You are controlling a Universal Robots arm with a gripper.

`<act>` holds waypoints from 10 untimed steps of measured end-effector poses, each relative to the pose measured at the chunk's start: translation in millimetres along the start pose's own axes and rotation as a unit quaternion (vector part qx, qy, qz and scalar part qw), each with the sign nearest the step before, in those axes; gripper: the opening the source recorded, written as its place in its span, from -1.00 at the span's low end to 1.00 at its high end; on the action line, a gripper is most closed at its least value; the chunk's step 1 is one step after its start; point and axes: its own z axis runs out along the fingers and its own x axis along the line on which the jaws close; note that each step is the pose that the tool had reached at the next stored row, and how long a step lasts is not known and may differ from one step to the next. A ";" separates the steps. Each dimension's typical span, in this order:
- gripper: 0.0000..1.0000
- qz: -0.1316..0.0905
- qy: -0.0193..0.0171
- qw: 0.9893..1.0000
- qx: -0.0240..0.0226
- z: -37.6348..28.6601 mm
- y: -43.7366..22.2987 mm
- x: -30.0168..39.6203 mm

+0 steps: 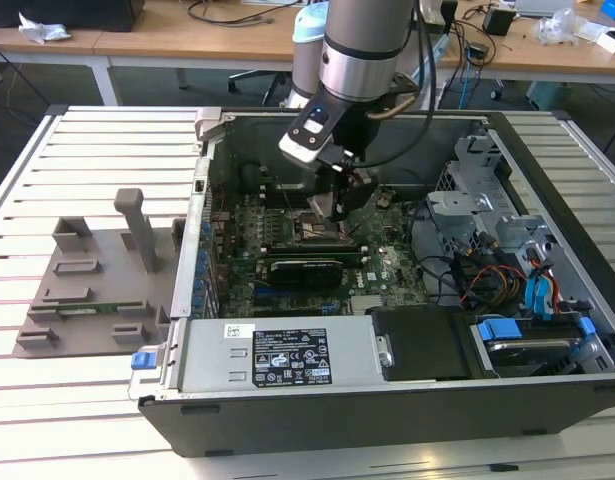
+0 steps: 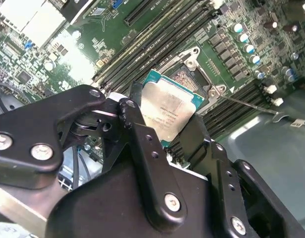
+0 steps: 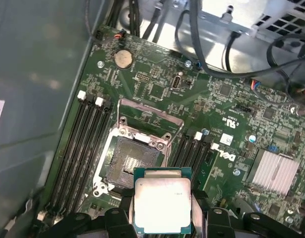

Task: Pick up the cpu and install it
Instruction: 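Place the cpu into insertion slot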

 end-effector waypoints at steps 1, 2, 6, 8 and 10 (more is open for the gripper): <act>0.09 0.005 0.000 1.000 0.000 0.0 0.0 0.0; 0.09 0.011 0.000 1.000 0.000 0.0 0.0 0.0; 0.09 0.039 0.002 0.999 0.000 0.1 0.0 0.0; 0.09 0.050 0.002 0.999 0.000 0.1 0.0 0.0; 0.09 0.059 0.003 0.998 0.000 0.1 0.0 0.0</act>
